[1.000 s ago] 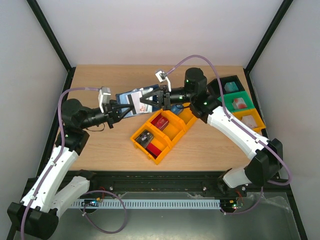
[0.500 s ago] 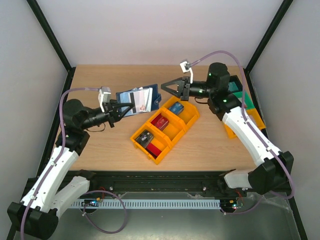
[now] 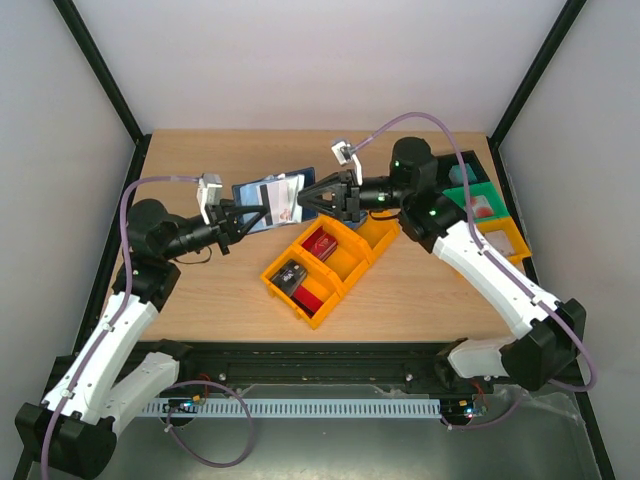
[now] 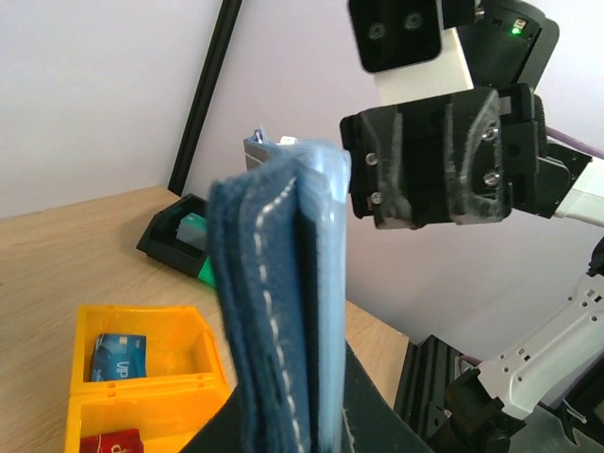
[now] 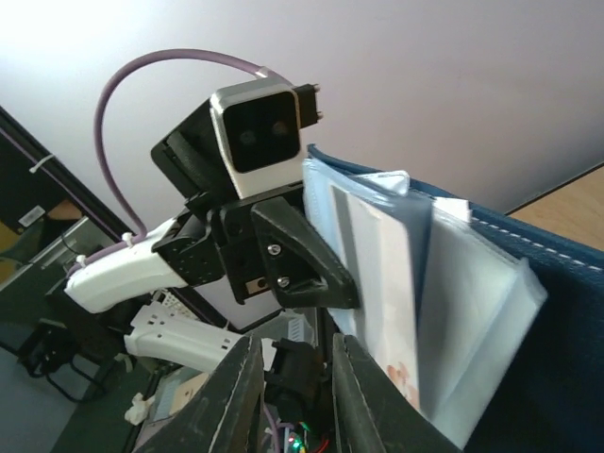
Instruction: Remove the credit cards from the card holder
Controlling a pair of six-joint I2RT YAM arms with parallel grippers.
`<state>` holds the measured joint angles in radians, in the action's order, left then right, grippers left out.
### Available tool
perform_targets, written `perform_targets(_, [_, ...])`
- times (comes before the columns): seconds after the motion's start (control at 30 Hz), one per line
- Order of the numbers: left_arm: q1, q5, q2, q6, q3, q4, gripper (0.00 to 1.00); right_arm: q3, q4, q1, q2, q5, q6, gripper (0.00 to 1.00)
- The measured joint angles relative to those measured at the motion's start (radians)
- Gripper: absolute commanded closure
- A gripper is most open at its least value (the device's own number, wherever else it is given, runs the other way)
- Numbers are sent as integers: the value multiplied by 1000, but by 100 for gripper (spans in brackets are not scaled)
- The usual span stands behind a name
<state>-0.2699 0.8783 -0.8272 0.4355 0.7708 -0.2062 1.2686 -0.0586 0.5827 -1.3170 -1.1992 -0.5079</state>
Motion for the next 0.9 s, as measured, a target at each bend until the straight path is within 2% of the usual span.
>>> perform_targets(0.1, [0,0,0,2,0,-10,98,0,-3,10,-18,31,5,79])
perform_targets(0.33, [0,6,-1,7,0,-28,98,0,-4,23,-92,83,8,69])
perform_targets(0.5, [0,8,-2,7,0,-31,98,10,-30,57,-119,69,2,70])
perform_targets(0.53, [0,7,-3,8,0,-32,98,13,-37,63,-124,63,1,71])
perform_targets(0.7, [0,12,-4,8,0,-43,98,14,-69,73,-127,44,-15,97])
perform_targets(0.8, [0,9,-4,14,0,-50,97,24,-79,71,-140,36,-25,98])
perform_targets(0.9, [5,7,-5,18,0,-50,89,29,-82,72,-144,34,-24,98])
